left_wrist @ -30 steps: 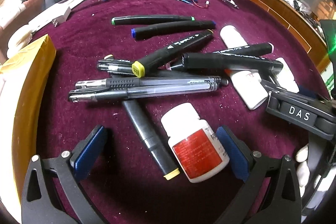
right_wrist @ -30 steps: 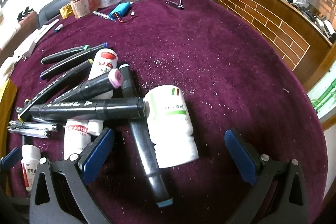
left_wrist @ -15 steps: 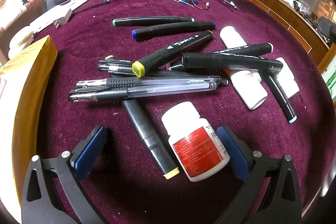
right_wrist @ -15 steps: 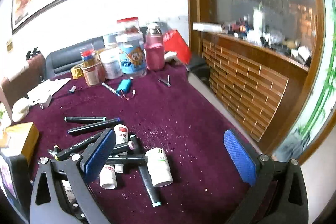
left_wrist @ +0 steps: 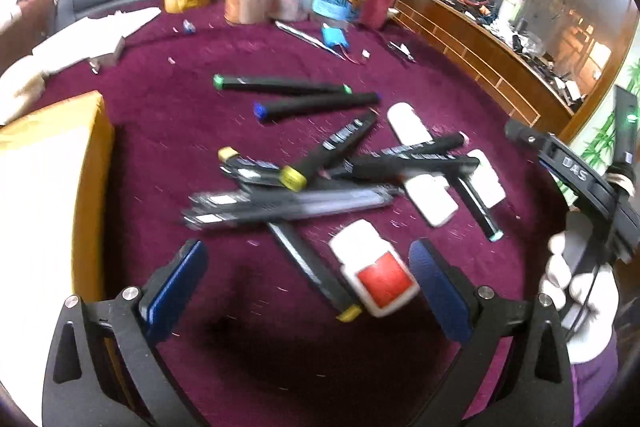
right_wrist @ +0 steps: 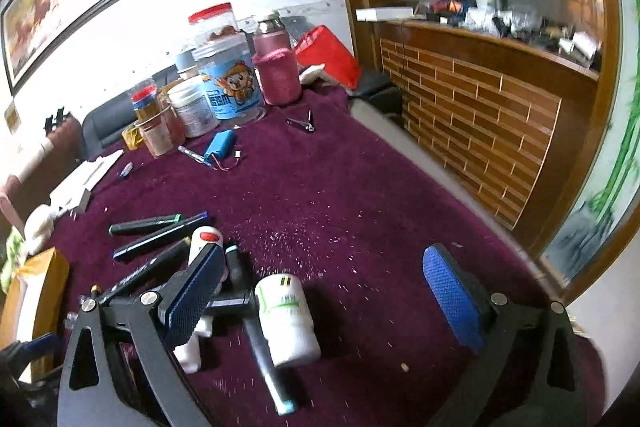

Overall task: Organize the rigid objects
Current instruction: 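Grasp the red-labelled white bottle with the left tool while the right tool grasps the green-labelled bottle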

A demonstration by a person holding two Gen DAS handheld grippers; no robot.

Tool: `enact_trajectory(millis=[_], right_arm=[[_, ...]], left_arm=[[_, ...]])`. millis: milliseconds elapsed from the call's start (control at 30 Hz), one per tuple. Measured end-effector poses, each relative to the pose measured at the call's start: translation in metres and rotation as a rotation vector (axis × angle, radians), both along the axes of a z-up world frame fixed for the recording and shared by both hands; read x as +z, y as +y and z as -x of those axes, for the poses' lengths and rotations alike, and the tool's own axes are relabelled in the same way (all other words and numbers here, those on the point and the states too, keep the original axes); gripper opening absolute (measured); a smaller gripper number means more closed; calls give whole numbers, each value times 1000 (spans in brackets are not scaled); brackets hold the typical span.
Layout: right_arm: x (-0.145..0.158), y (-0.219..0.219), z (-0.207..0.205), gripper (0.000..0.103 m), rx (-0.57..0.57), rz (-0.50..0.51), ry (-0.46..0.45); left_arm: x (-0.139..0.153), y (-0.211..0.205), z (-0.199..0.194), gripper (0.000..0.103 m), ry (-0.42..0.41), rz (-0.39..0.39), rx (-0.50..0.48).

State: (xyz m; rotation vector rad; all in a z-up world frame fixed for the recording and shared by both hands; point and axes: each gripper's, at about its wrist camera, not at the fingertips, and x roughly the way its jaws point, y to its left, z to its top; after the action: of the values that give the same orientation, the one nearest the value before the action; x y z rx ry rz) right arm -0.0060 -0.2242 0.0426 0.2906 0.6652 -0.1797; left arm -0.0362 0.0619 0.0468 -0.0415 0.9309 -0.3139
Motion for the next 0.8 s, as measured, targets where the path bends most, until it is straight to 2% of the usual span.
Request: enact_trajectory(millis=[100,167,233,333,400,433,467,533,567,600,633,700,800], right_arm=[[-13,-8,-6,97,8,-67,-9],[-22,-12,-4,97,11,-92,-12],[-24,-23,0,97,15,-165,-26],[-27,-31,5,98,2,-216,-36],[-30,-34,4,97,8,-244,-26],[-30,-35,4,97,13,-254,-28],[-30,-36,3,97,17,-261,-27],[-32,-37,0,97,22,-276,-18],[-33,-37,0,97,25,-281,-15],[-34,-37,-2,97,31,-289,-10],[-35,-37,-3,97,35,-294,-4],[-37,-36,-5,97,43,-303,10],[-40,-35,-8,97,55,-309,22]], left_arm=[[0,-4,-4,101,8,-65,-2],[4,-18,-7,101,-12,-99,-35],[10,-38,-10,101,-38,-116,-80],[15,-71,-27,101,-63,-95,-167],[8,-91,-42,100,-30,-68,-227],[3,-97,-49,96,-9,-61,-244],[-1,-104,-55,85,14,-58,-260],[-12,-112,-64,78,68,-77,-281],[-11,-114,-61,74,49,-100,-289],[-9,-116,-57,68,53,-100,-316],[-6,-116,-52,54,73,-71,-359],[-4,-115,-42,50,140,-2,-424],[7,-103,-24,50,127,32,-413]])
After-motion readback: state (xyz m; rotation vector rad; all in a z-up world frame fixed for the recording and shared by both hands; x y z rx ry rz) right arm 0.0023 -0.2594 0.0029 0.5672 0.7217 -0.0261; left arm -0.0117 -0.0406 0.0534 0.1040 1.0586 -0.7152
